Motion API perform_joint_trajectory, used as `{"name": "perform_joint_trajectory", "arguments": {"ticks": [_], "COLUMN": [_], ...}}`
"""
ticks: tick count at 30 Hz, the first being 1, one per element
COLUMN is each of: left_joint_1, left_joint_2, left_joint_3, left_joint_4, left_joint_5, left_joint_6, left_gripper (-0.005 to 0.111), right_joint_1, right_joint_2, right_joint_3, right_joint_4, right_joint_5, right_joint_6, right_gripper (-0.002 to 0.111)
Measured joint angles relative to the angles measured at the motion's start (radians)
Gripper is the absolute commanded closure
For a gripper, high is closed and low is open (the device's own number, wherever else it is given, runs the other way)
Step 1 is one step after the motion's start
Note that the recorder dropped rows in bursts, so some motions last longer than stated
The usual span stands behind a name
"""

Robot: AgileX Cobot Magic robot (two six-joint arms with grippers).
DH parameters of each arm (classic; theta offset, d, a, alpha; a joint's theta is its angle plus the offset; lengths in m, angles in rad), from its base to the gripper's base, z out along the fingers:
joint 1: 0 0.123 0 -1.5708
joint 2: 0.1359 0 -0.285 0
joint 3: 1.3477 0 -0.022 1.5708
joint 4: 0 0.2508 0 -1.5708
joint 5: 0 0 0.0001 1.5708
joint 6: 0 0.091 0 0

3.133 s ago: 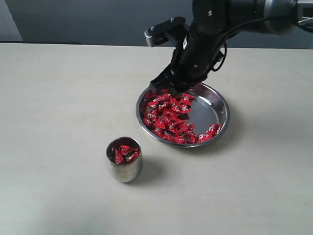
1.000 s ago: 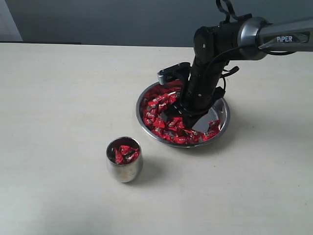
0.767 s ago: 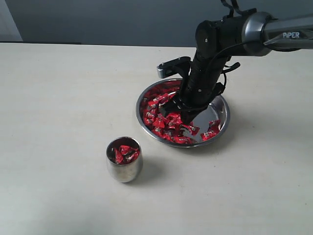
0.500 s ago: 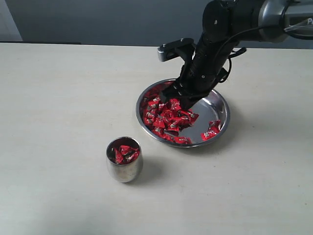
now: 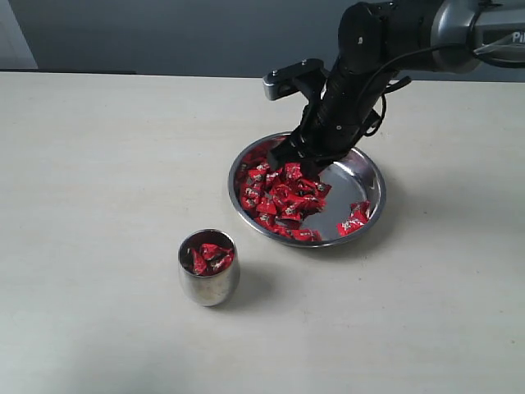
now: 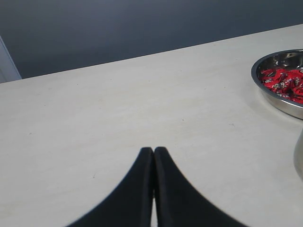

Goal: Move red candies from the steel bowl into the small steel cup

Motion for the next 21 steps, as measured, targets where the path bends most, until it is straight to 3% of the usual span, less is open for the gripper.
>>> {"name": "perform_joint_trajectory", "arguments": {"ticks": [6, 16, 21], "left_joint_1": [0.000, 0.000, 0.000], "left_joint_2": [0.000, 0.000, 0.000], "left_joint_3": [0.000, 0.000, 0.000], "left_joint_4": [0.000, 0.000, 0.000], "left_joint_5": [0.000, 0.000, 0.000], "left_joint_6": [0.000, 0.000, 0.000], "left_gripper": [0.106, 0.106, 0.106], "right_joint_1": [0.000, 0.000, 0.000], "right_joint_2": [0.009, 0.015, 0.067], "right_joint_3": [0.000, 0.000, 0.000], "right_joint_4": [-0.043, -0.075, -0.075], "right_joint_5": [0.003, 0.122, 0.181], "right_joint_6": [-0.006, -0.008, -0.008], "right_gripper": [0.075, 0.074, 0.063]}}
